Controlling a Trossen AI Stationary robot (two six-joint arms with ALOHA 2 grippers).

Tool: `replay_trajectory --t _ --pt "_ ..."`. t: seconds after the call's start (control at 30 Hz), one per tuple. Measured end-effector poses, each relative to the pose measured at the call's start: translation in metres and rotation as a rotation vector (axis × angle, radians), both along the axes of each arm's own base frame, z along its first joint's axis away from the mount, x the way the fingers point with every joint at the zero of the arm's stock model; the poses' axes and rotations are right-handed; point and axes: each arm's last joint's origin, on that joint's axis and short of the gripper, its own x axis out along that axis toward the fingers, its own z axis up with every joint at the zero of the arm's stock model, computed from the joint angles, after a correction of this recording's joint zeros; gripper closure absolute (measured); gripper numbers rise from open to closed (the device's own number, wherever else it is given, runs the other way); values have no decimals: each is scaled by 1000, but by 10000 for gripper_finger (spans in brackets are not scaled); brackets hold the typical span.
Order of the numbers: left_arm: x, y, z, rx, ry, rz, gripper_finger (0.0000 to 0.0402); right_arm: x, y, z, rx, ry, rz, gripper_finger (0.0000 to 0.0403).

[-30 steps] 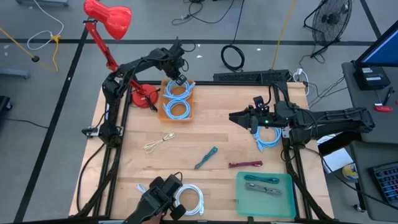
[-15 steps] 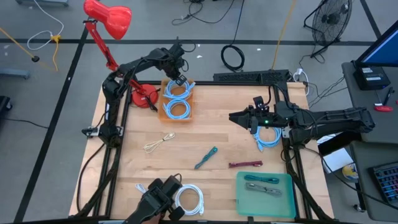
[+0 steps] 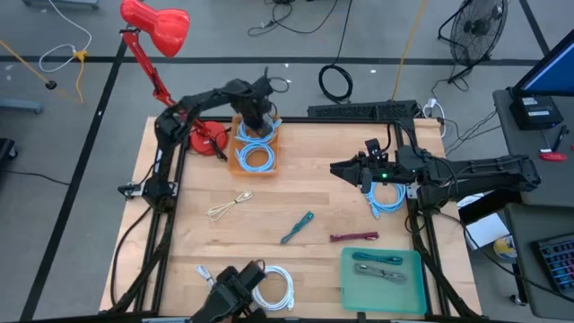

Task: Pick & Place USB Port
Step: Put the left light blue wire cable into the the orange bin

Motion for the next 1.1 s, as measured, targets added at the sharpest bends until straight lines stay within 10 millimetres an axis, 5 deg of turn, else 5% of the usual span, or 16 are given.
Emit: replay_trajectory --t 0.13,0.43,1.1 --pt "1 -8 -24 -30 66 -33 401 0 0 0 0 0 1 232" --pt "10 -10 -22 3 29 -36 401 0 0 0 5 0 -1 232" --pt "-10 -5 42 88 -94 9 401 0 0 0 8 -2 -2 232"
